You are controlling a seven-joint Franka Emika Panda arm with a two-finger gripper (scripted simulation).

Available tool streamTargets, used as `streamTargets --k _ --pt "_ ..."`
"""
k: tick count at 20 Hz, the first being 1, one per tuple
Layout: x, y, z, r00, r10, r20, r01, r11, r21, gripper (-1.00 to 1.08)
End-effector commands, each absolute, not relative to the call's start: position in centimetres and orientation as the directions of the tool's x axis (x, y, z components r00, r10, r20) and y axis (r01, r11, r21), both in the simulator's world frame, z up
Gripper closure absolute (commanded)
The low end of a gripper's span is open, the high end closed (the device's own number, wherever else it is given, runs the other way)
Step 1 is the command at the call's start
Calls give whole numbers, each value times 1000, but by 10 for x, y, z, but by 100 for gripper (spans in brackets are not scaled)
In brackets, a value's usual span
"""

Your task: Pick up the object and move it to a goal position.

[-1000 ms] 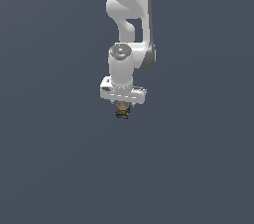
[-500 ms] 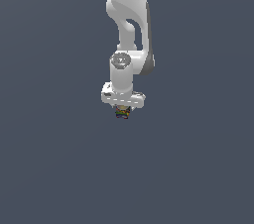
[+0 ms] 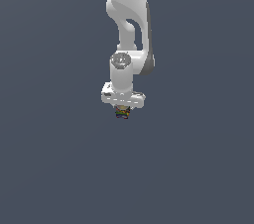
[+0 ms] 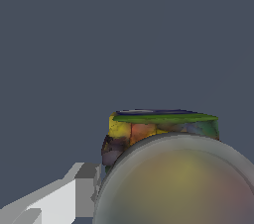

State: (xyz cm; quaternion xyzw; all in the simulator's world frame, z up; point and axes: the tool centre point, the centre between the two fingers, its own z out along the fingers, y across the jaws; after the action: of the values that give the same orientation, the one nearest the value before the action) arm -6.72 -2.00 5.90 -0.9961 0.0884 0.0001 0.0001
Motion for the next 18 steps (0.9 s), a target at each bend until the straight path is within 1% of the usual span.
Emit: streamTargets --k 1,9,13,18 --pt "-67 -20 59 984 -176 0 -176 -984 0 108" --pt "-64 -24 77 984 -176 0 -176 -984 0 108" --pt "-60 -28 99 984 -176 0 -176 -984 0 108" --pt "-53 -37 139 984 -177 0 -177 -984 0 108"
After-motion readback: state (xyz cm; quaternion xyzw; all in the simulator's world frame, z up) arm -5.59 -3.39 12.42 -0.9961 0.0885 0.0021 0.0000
